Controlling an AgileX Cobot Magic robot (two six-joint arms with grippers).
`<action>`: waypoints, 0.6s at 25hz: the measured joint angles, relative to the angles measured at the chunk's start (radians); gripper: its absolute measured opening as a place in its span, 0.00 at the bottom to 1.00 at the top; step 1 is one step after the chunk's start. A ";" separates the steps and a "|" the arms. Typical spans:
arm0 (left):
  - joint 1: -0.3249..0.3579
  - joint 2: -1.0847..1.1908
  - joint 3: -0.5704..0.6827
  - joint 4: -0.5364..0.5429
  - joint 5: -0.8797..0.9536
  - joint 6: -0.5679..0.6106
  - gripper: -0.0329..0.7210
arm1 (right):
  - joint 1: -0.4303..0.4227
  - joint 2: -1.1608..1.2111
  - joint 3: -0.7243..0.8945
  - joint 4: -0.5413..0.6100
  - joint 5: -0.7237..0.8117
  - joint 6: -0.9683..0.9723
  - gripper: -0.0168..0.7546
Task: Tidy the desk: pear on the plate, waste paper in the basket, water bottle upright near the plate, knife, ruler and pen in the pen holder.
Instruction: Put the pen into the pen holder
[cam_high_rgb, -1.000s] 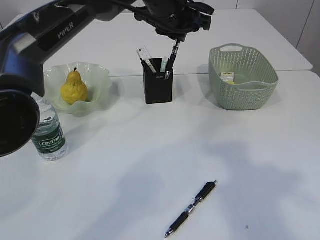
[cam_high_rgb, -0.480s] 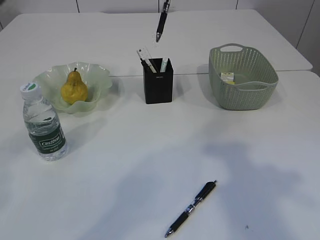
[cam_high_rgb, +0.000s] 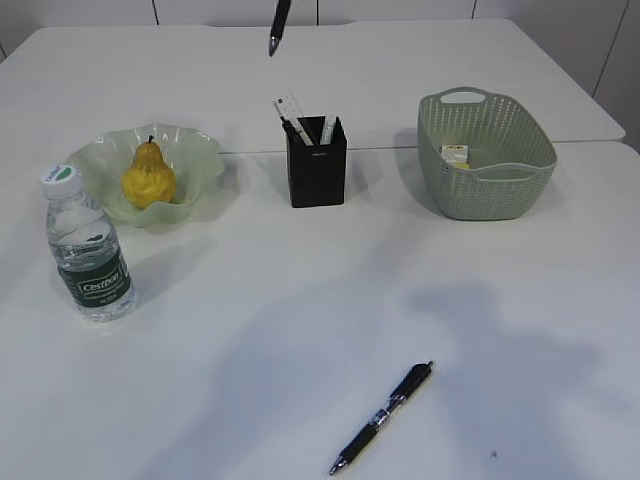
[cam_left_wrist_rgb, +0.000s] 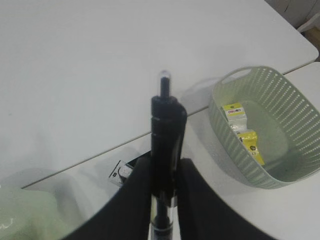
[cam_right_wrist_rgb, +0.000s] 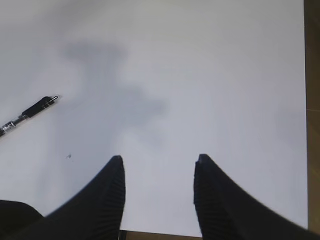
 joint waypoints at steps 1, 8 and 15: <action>0.016 0.000 0.000 -0.026 -0.006 0.018 0.15 | 0.000 0.000 0.000 0.000 0.000 0.000 0.50; 0.128 0.000 0.000 -0.268 -0.052 0.155 0.15 | 0.000 0.000 0.000 0.000 -0.002 -0.002 0.50; 0.206 0.016 0.000 -0.445 -0.085 0.249 0.15 | 0.000 0.000 0.000 0.002 -0.002 -0.002 0.50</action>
